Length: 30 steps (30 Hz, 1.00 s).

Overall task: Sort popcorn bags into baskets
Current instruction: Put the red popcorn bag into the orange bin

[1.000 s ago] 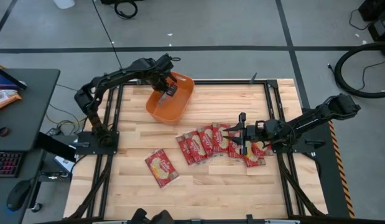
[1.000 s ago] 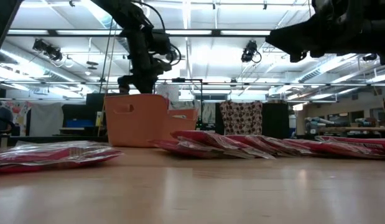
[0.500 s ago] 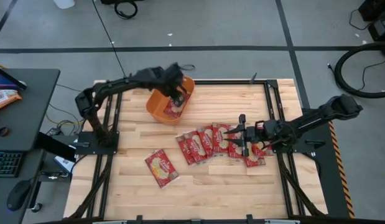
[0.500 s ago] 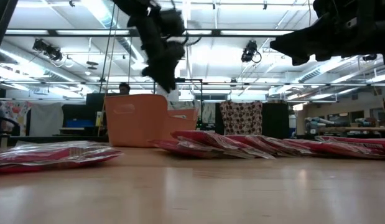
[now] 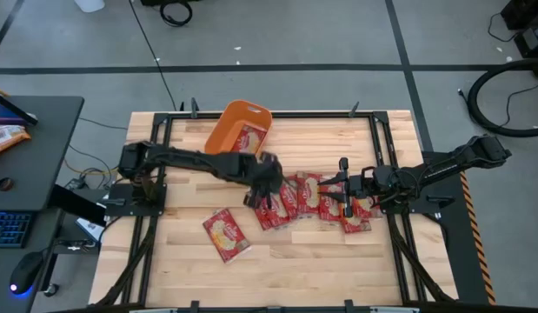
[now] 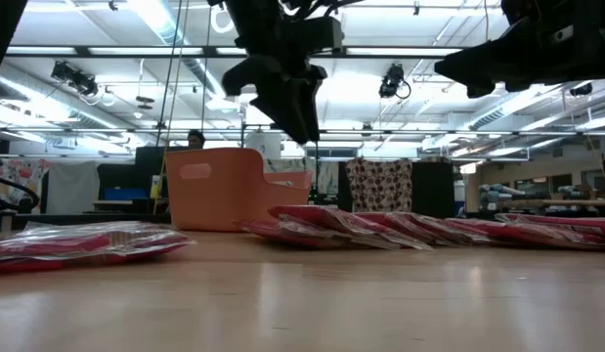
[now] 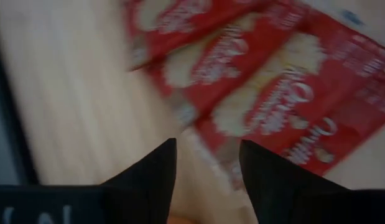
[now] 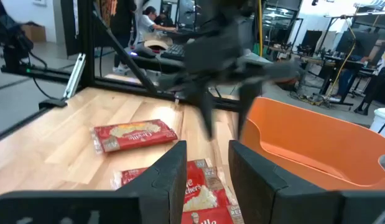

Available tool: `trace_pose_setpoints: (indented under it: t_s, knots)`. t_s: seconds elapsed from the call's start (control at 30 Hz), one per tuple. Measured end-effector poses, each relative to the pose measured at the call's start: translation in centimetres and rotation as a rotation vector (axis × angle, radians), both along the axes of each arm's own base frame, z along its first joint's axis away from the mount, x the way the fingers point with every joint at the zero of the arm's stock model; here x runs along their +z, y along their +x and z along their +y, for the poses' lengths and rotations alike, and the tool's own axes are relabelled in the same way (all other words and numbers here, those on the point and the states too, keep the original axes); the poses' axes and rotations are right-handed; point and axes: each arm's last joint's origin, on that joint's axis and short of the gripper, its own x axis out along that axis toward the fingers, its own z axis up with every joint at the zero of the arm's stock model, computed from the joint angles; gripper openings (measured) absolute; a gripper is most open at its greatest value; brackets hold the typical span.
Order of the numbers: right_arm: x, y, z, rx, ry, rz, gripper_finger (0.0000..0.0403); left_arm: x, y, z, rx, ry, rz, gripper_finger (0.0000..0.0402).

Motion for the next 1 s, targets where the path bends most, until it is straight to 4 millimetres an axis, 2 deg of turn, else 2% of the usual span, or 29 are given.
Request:
trace_pose_setpoints:
  t_s: [0.23,0.33,0.5,0.6,0.8,1.0]
  knots:
    - [-0.2,0.0,-0.2,-0.06,0.036,0.022,0.0123,-4.2,1.2,-3.7,-0.088,0.012,0.102,0.0213]
    - [-0.3,0.0,-0.3,-0.101,0.001,0.035,0.0123,-5.1,1.1,-5.5,-0.121,0.046,0.128,0.0215]
    - [0.1,0.0,-0.6,-0.191,-0.032,-0.006,0.0123,-5.3,0.5,-7.7,-0.155,0.115,0.154,0.0215]
    - [0.5,0.0,-0.7,-0.191,-0.003,-0.048,0.0123,-5.5,0.6,-8.0,-0.154,0.14,0.134,0.0215]
    - [0.7,0.0,-0.3,-0.097,0.035,-0.074,0.0123,-7.9,0.0,-7.6,-0.123,0.229,0.16,0.0211]
    - [0.9,0.0,-0.2,-0.087,0.04,-0.097,0.0123,-9.2,-0.7,-7.8,-0.086,0.35,0.137,0.0175]
